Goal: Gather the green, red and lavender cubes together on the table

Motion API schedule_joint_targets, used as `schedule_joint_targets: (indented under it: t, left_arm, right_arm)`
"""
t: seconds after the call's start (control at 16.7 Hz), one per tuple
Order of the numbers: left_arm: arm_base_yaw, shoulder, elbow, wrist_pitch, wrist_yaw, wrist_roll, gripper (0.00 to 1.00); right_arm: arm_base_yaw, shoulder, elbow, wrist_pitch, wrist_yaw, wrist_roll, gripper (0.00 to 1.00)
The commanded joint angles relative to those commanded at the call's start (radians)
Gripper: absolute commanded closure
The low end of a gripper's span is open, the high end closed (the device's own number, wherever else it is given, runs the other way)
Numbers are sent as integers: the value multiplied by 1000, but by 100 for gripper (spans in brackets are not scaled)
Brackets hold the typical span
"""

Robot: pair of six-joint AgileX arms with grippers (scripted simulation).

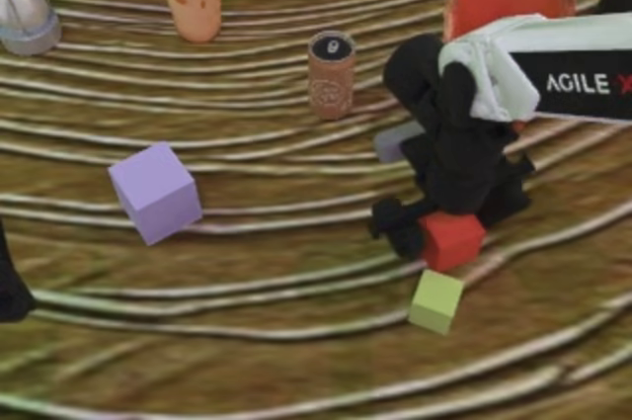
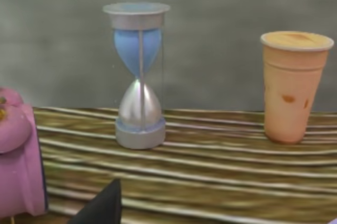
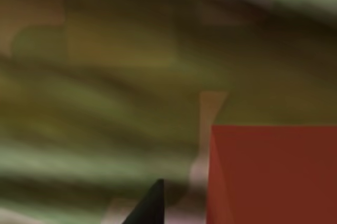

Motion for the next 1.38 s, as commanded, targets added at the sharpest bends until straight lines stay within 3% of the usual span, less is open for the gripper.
schedule_joint_targets:
  t: [0.3,0.36,0.96,1.38]
  left_arm:
    - [0,0,0,0,0,0,0]
    - [0,0,0,0,0,0,0]
    - [0,0,0,0,0,0,0]
    - [0,0,0,0,0,0,0]
  right_arm:
    - [0,0,0,0,0,0,98]
    - [0,0,0,0,0,0,100]
    - [0,-30,22,-26,3,-1,100]
    - [7,-108,156,-243,2,-3,100]
